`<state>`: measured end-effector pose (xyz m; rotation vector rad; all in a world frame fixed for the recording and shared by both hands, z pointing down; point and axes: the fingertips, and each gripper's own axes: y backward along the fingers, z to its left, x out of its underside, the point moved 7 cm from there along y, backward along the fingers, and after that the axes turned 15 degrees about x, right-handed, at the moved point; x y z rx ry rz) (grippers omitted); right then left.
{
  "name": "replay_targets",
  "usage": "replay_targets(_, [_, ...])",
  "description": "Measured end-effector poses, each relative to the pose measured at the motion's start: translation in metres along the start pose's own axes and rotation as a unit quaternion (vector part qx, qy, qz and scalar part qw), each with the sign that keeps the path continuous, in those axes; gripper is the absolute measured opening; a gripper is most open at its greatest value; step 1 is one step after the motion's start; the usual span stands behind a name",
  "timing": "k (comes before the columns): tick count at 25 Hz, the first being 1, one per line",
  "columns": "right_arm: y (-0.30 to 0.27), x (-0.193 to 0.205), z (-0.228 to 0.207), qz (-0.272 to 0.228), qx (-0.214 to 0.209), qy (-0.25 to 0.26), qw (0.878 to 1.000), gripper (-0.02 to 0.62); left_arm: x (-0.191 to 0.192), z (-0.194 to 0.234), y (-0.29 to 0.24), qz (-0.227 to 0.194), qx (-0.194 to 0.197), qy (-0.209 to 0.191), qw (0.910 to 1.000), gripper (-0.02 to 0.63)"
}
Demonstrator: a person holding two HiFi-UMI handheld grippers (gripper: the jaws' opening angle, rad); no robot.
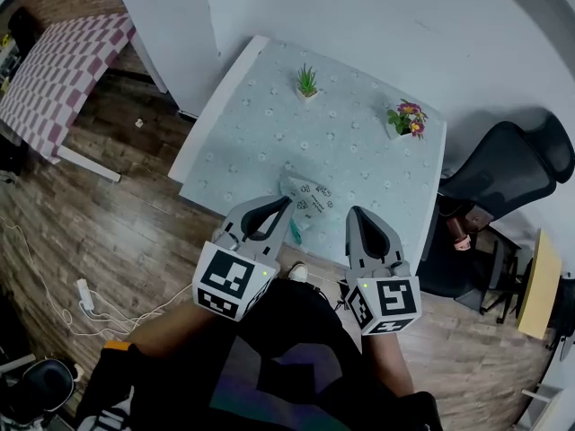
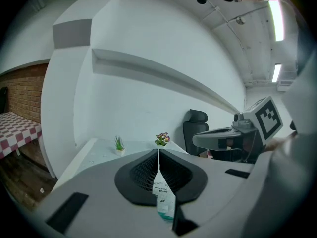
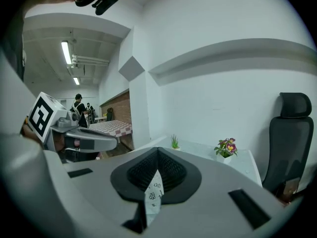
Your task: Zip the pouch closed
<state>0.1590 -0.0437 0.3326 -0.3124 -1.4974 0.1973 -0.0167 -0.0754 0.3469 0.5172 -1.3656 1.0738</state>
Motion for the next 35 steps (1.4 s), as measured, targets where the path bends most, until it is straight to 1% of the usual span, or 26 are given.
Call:
replay_targets(4, [0.004, -0.002, -0.001, -0.012, 0.005, -0.005, 1.000, 0.015, 0.000, -0.004, 0.000, -0.006, -0.005, 0.002, 1.0000, 0.014])
replay_targets(12, [0.002, 0.009, 0.001, -0.001, 0.018, 0.008, 1.000, 0.014, 0.006, -0.008, -0.003, 0.001, -0.006, 0.002, 1.0000, 0.014])
replay_targets(24, [0.001, 0.010, 0.000, 0.003, 0.016, 0.008, 1.000, 0.014, 0.006, -0.008, -0.004, 0.001, -0.009, 0.007, 0.9999, 0.014])
replay_targets(35, [0.007, 0.010, -0.003, 0.000, 0.016, 0.008, 1.000, 0.014, 0.005, -0.014, -0.004, -0.002, -0.011, 0.003, 0.9999, 0.014])
